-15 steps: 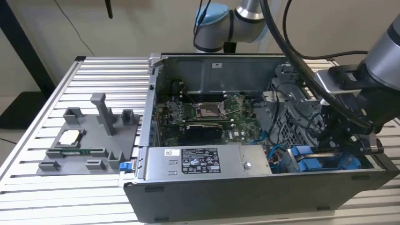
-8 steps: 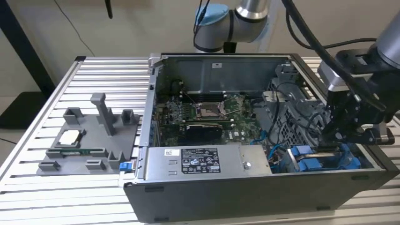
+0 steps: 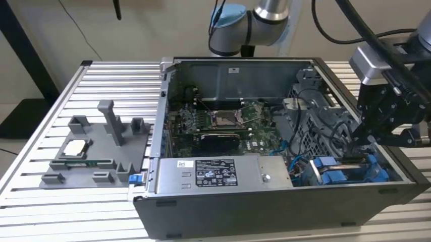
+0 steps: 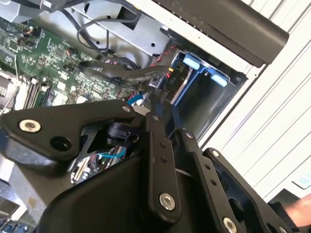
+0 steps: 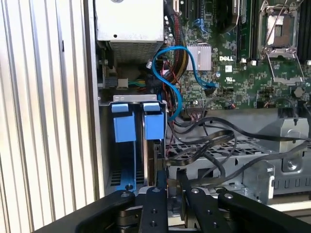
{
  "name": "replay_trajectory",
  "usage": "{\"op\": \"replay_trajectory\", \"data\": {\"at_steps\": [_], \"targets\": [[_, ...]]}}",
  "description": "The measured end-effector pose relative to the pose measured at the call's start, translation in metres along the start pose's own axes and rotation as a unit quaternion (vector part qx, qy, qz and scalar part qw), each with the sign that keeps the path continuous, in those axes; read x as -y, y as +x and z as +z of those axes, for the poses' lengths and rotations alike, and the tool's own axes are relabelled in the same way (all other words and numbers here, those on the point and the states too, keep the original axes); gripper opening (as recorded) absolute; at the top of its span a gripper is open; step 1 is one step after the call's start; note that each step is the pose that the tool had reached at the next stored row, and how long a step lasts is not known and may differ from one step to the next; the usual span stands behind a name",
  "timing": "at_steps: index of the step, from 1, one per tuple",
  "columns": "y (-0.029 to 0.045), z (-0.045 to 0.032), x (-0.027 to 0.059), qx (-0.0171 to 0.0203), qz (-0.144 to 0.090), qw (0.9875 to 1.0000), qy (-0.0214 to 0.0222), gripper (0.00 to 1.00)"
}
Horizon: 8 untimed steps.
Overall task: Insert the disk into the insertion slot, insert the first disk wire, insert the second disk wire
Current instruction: 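Insert the second disk wire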
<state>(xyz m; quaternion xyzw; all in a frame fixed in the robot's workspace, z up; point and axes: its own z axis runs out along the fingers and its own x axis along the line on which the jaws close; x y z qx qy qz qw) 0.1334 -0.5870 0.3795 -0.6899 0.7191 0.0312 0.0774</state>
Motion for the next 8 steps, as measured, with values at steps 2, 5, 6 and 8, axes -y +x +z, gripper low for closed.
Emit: {"op": "replay_trajectory", "data": {"at_steps": [2,5,6,8], "targets": [[0.0,0.0,0.0,0.0,0.0,1.0,-0.0002,0.23],[-0.0001,-0.0002,0.0,-0.0001,0.0,1.0,-0.0004,0.23],[-0.0001,-0.0002,0.0,-0.0002,0.0,1.0,-0.0005,0.23],[-0.0001,-0.0002,0.0,-0.0002,0.0,1.0,-0.0007,0.23]]}}
